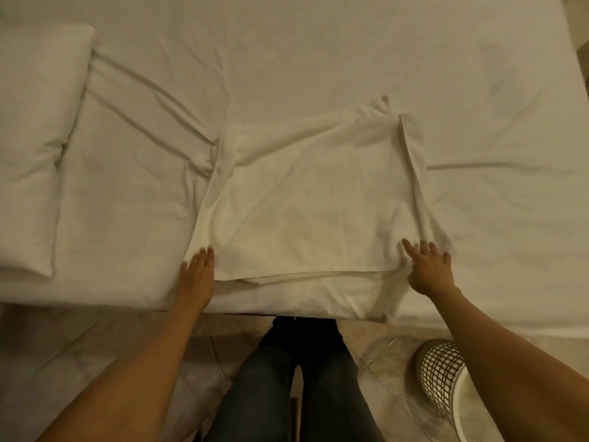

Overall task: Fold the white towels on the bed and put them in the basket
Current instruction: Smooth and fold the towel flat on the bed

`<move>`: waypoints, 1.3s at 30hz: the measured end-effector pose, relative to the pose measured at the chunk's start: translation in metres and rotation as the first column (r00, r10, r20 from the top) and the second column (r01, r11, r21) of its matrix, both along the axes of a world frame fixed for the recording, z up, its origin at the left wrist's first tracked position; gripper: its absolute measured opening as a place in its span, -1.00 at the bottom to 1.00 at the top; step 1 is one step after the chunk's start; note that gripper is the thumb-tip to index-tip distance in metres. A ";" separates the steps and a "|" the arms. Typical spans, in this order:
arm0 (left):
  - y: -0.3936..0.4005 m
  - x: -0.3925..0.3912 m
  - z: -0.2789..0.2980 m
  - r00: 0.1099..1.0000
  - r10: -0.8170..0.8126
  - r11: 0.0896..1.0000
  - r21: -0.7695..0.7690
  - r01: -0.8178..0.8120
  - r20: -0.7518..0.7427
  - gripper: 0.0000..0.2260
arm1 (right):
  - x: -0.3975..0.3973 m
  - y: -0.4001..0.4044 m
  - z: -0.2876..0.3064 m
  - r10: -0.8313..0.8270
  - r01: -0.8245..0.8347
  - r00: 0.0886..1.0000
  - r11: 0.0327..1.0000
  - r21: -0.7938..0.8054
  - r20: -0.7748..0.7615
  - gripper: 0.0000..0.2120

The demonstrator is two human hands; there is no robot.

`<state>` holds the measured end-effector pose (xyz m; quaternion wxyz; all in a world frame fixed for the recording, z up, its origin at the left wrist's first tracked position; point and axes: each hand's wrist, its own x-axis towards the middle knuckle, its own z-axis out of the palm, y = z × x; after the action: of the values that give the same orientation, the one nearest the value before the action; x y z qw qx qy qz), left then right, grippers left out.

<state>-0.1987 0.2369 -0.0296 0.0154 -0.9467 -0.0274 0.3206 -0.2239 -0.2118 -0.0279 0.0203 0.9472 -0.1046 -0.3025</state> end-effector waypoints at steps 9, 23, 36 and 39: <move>-0.063 0.015 -0.037 0.943 -0.330 0.944 -0.036 0.329 -0.041 -0.18 | 0.019 0.041 -0.031 0.141 -0.125 0.980 0.985 0.116 -0.139 -0.17; -0.052 0.017 -0.064 0.914 -0.406 0.913 -0.048 0.405 -0.019 -0.49 | 0.025 0.030 -0.061 0.206 -0.189 0.962 0.976 0.105 -0.179 -0.26; -0.025 -0.004 -0.065 0.851 -0.522 0.838 -0.153 0.524 0.053 -0.56 | 0.043 0.024 -0.036 0.276 -0.235 0.931 0.954 0.187 -0.241 -0.35; -0.044 0.042 -0.053 0.877 -0.454 0.864 -0.161 0.476 0.156 -0.38 | 0.090 0.024 -0.028 0.203 -0.182 0.976 0.959 0.216 -0.075 -0.43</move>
<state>-0.1563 0.1927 -0.0822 -0.0019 -0.9387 0.2326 0.2543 -0.1336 -0.1877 -0.0558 -0.0443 0.9340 0.0214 -0.3538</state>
